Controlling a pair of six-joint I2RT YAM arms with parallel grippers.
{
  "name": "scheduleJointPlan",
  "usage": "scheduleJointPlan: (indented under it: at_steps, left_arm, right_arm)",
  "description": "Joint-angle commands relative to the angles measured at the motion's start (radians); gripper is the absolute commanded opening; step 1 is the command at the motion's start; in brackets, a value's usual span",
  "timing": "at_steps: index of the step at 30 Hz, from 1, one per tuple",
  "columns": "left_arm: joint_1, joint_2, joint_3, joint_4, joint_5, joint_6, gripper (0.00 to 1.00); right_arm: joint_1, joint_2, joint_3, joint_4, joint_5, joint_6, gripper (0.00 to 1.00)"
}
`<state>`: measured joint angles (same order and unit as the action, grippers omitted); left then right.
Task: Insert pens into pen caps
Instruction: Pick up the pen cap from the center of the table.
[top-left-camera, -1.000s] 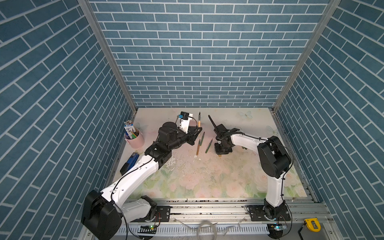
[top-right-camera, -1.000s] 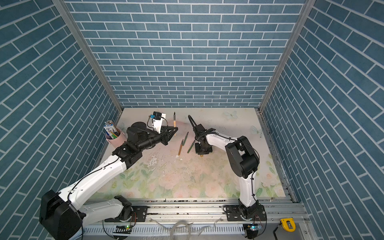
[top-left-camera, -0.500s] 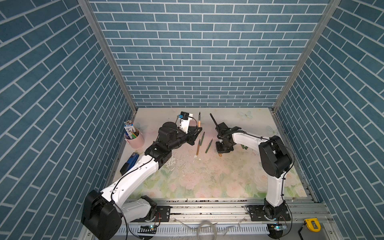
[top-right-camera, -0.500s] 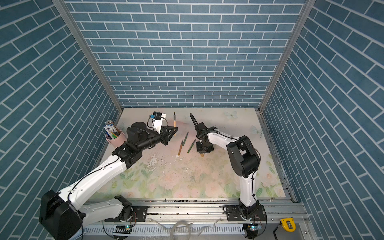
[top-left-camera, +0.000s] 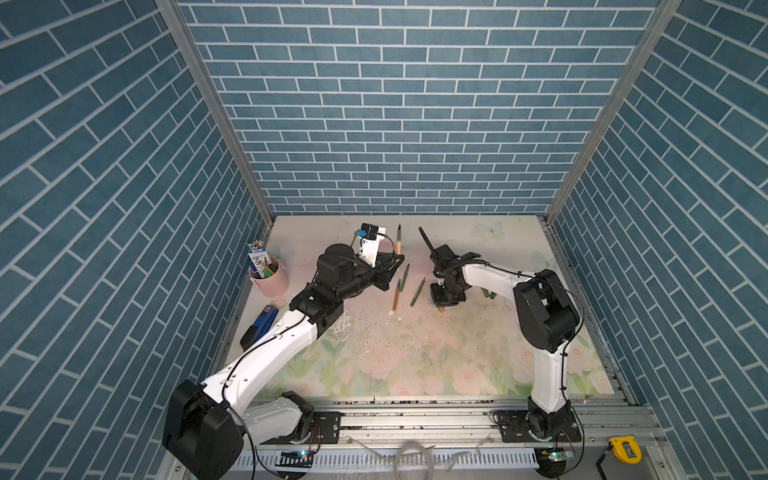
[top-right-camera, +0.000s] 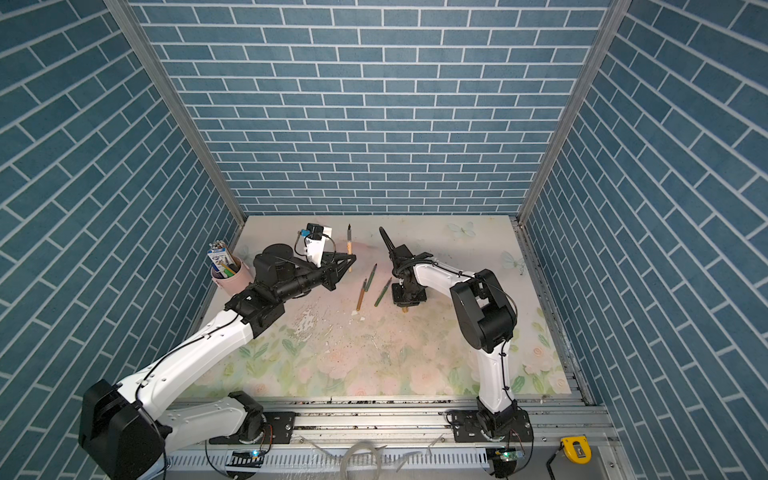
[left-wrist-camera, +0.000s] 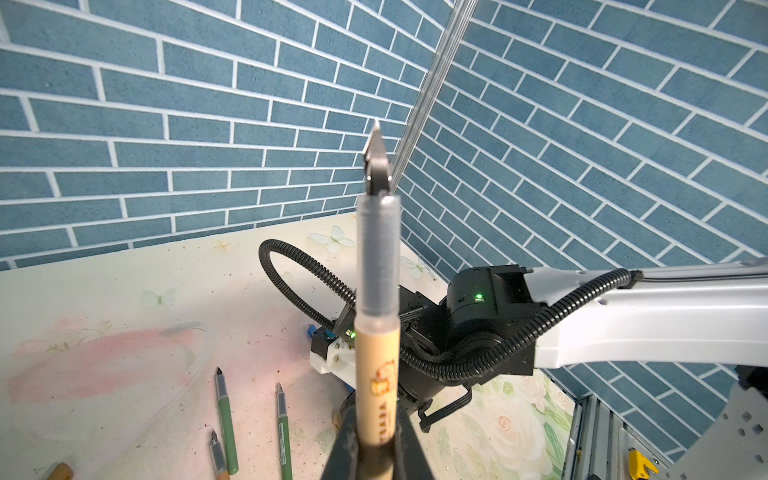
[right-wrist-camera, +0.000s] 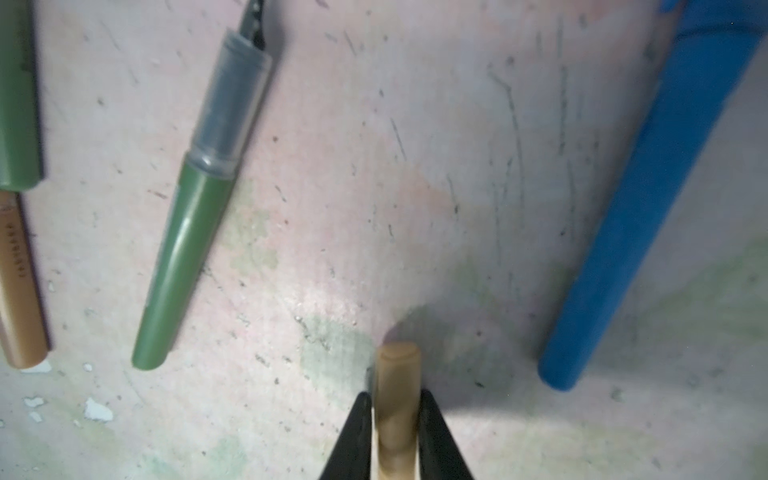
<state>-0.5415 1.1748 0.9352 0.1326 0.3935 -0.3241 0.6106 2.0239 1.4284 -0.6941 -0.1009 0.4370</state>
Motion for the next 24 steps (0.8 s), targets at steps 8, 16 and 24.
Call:
scheduleJointPlan:
  at_steps: [8,16,24]
  left_arm:
    - [0.002,0.003,0.002,0.013,-0.003,0.017,0.14]
    - [0.001,0.012,-0.001,0.019,0.0,0.019,0.14]
    - [-0.009,0.034,-0.025,0.083,0.053,0.042,0.12]
  right_arm:
    - [0.02,0.014,0.019,-0.024,0.045,-0.015,0.17]
    - [0.035,-0.115,-0.019,0.055,0.049,0.03,0.16]
    - [0.035,-0.375,-0.117,0.208,0.082,0.057,0.16]
